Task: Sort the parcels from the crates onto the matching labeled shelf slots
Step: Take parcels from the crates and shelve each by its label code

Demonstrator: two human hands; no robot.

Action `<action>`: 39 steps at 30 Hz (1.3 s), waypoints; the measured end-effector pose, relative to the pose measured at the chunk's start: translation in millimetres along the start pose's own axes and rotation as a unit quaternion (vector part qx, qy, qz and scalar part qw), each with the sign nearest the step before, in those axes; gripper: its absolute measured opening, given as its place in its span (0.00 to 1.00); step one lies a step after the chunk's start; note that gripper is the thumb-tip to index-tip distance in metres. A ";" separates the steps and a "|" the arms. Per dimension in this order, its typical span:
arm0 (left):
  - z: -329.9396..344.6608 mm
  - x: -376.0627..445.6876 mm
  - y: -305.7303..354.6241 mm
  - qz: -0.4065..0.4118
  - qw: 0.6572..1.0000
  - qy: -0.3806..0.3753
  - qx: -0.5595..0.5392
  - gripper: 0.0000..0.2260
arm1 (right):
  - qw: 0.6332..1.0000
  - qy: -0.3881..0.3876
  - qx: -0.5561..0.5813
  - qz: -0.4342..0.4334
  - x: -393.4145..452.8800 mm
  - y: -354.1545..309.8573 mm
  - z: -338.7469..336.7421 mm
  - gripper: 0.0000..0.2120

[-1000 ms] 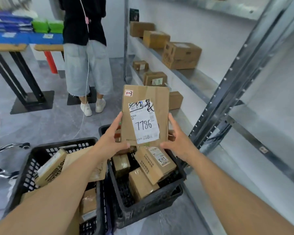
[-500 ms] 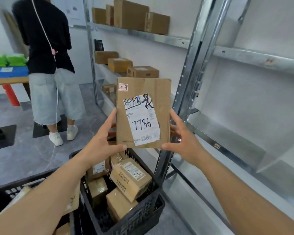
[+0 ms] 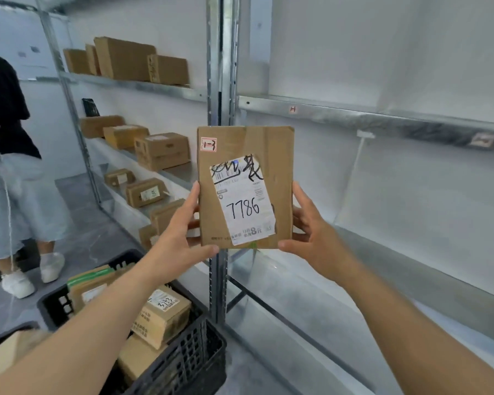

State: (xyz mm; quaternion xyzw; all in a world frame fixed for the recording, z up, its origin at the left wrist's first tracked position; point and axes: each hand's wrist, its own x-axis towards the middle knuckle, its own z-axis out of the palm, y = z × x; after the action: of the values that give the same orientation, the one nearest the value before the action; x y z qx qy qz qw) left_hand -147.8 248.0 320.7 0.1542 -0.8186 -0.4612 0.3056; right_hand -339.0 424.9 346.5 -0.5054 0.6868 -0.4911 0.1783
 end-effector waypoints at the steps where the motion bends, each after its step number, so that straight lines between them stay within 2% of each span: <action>1: 12.1 0.9 9.2 0.008 1.000 -0.005 -0.006 0.49 | 1.000 0.009 -0.004 0.001 -10.7 -0.4 -11.4 0.50; 10: 93.3 11.0 75.2 0.071 0.995 -0.055 -0.030 0.48 | 0.994 0.108 -0.033 0.000 -93.5 -11.4 -93.4 0.50; 15: 121.0 27.5 100.7 0.115 0.986 -0.108 -0.045 0.49 | 0.983 0.176 -0.043 -0.001 -129.7 -21.2 -123.5 0.50; 22: 156.1 43.8 123.2 0.172 0.971 -0.153 -0.066 0.50 | 0.962 0.258 -0.086 0.011 -173.0 -34.1 -147.0 0.50; 27: 173.8 48.1 136.2 0.183 0.961 -0.188 -0.091 0.50 | 0.949 0.291 -0.114 0.030 -193.1 -45.6 -153.3 0.50; 32: 192.4 50.7 150.7 0.227 0.944 -0.213 -0.112 0.50 | 0.934 0.331 -0.132 0.034 -214.5 -52.2 -155.5 0.49; 39: 245.2 48.2 174.1 0.256 0.922 -0.264 -0.122 0.50 | 0.910 0.382 -0.149 0.057 -257.3 -54.0 -178.7 0.48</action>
State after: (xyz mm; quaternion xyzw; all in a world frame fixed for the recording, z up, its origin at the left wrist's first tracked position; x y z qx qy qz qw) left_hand -337.2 476.1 390.7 -0.2261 -0.8185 -0.4877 0.2027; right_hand -333.9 736.4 409.1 -0.2603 0.7953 -0.5272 -0.1477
